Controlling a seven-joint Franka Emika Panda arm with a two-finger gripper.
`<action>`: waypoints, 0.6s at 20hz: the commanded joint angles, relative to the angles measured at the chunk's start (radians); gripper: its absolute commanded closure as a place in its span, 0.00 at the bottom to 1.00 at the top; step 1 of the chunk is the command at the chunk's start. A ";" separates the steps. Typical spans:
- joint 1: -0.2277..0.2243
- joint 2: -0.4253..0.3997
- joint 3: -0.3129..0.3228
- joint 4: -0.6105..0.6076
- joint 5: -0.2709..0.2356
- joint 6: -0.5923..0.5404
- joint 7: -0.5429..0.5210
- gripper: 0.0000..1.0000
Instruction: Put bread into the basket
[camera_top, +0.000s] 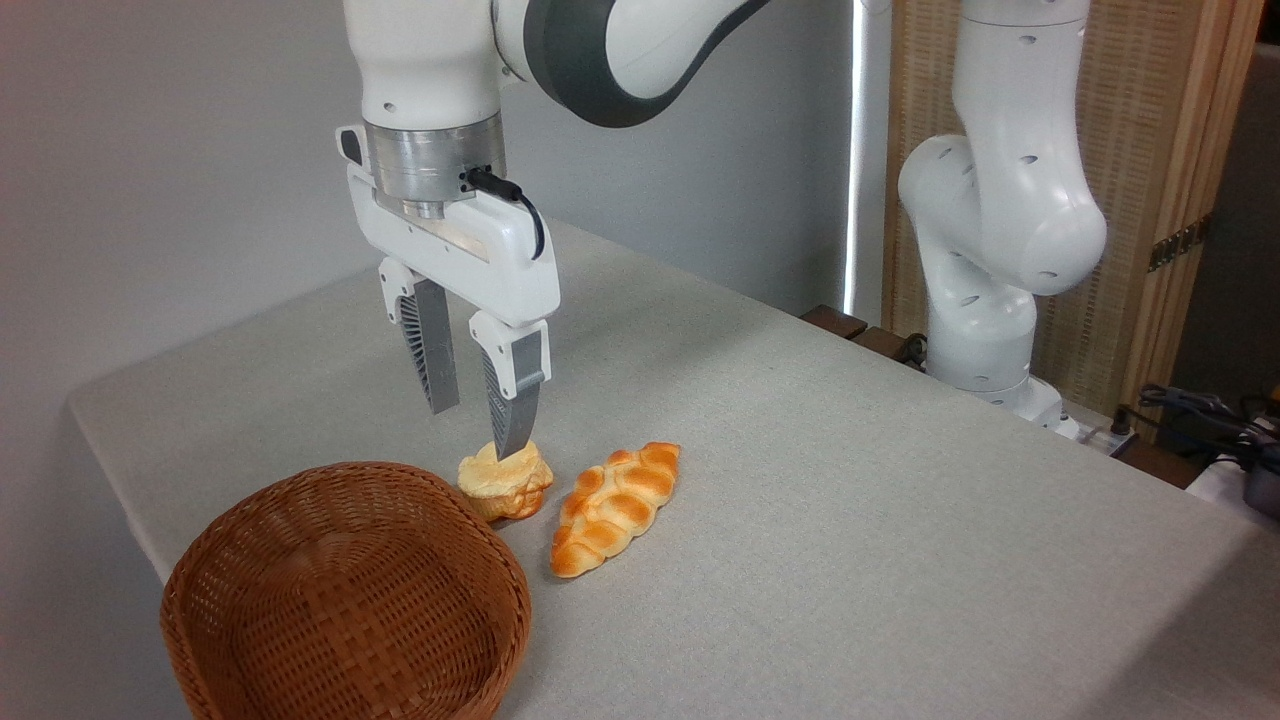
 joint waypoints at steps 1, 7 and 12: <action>-0.001 0.019 0.006 0.028 -0.007 -0.024 -0.013 0.00; -0.015 0.056 -0.008 0.017 -0.007 -0.023 -0.008 0.00; -0.039 0.074 -0.029 -0.033 -0.027 0.008 -0.006 0.00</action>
